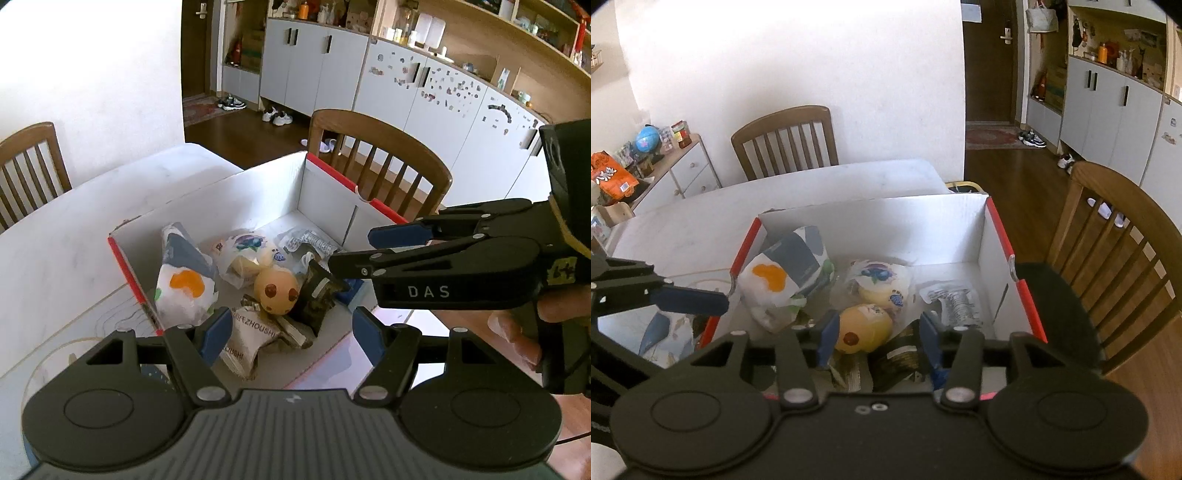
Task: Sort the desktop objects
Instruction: 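Withdraw both open tools from the red box back over the placemat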
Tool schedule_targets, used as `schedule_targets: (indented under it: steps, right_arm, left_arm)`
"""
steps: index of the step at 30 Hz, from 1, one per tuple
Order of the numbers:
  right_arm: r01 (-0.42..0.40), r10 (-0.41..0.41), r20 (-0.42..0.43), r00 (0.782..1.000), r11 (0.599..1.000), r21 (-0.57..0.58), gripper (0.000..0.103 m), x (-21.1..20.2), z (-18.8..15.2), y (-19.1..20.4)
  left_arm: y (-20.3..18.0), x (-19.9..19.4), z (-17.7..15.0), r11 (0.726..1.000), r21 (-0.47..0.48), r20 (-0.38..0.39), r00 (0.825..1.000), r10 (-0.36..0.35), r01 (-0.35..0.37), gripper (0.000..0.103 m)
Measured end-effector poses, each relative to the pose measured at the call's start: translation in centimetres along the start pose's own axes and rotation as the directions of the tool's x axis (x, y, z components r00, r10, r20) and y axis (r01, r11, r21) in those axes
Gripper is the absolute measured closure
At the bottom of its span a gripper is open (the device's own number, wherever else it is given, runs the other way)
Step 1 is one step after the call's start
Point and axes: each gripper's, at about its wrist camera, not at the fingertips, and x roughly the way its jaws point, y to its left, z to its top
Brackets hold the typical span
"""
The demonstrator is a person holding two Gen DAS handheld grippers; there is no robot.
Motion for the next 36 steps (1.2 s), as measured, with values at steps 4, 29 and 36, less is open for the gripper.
schedule_targets:
  steps: [4, 29, 36]
  right_arm:
    - [0.003, -0.003, 0.001, 1.000, 1.000, 0.005, 0.043, -0.3, -0.5, 0.4]
    - [0.016, -0.019, 0.047, 0.999, 0.998, 0.060, 0.018, -3.0, -3.7, 6.5]
    - [0.014, -0.018, 0.055, 0.998, 0.998, 0.066, 0.015, -3.4, -4.6, 9.1]
  left_arm:
    - [0.2, -1.1, -0.6, 1.000, 0.005, 0.020, 1.000, 0.004, -0.004, 0.031]
    - [4.5, -6.7, -6.8, 0.999, -0.043, 0.069, 0.998, -0.011, 0.014, 0.014]
    - [6.1, -8.1, -8.5, 0.998, -0.062, 0.084, 0.996, -0.026, 0.031, 0.001]
